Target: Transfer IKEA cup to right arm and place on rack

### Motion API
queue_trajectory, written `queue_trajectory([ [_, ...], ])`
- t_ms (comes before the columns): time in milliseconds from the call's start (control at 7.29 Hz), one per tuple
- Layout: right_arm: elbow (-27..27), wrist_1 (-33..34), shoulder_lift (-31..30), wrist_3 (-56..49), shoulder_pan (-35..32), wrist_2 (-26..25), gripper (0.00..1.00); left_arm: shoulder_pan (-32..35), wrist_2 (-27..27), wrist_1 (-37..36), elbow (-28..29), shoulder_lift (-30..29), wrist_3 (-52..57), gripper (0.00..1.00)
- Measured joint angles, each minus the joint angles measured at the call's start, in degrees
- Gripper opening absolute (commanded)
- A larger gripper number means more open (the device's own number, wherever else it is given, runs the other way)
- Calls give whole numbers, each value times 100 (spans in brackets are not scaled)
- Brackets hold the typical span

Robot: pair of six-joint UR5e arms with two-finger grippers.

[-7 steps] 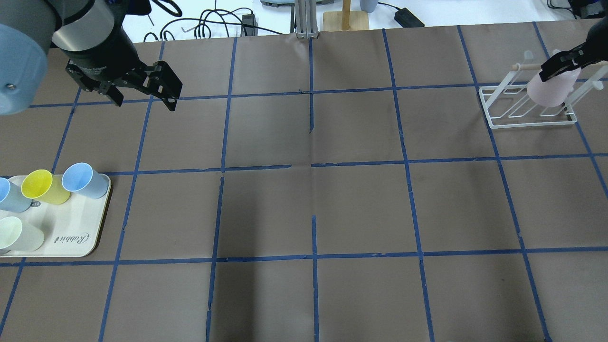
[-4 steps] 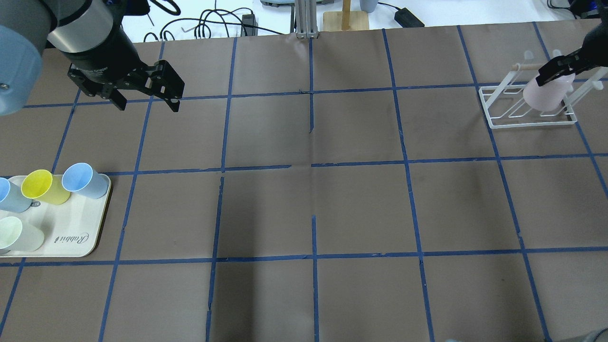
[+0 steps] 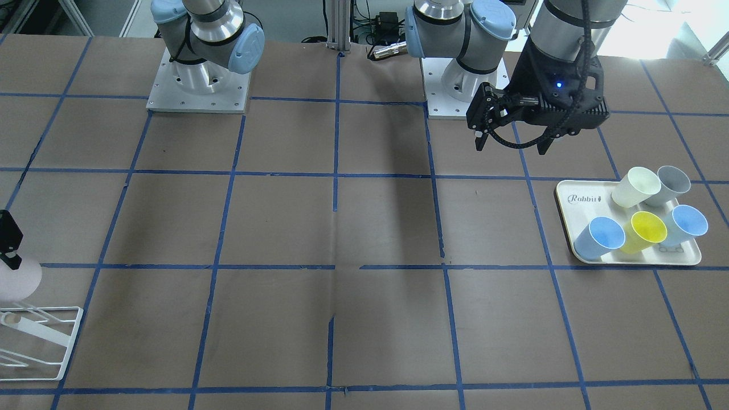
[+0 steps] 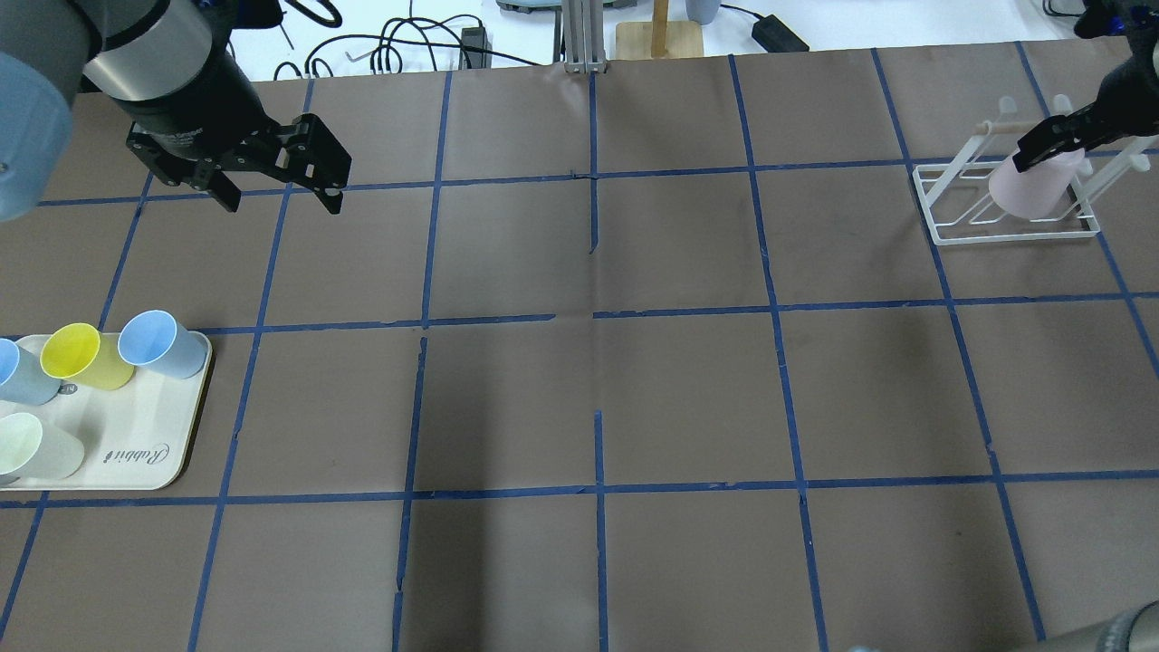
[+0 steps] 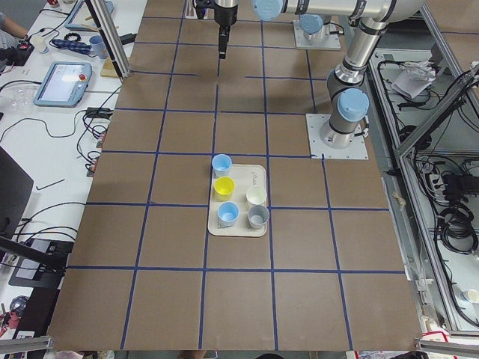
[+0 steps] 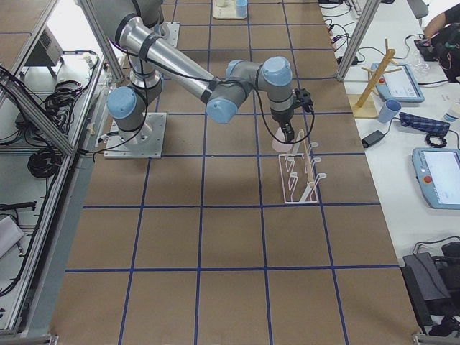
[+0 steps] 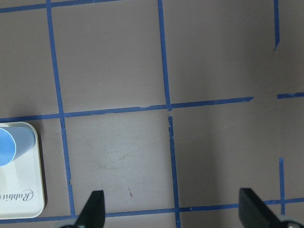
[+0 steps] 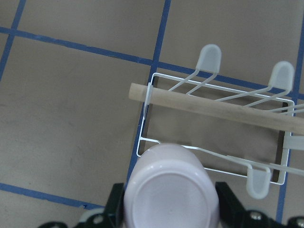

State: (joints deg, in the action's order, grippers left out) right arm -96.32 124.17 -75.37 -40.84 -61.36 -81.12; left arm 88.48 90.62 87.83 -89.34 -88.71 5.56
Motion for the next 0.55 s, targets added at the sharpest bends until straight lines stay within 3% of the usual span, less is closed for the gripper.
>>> queue_trajectory([
  [549,-8,47,94,-5,4,-6,56,-6,-8,4,3,11,9,100],
])
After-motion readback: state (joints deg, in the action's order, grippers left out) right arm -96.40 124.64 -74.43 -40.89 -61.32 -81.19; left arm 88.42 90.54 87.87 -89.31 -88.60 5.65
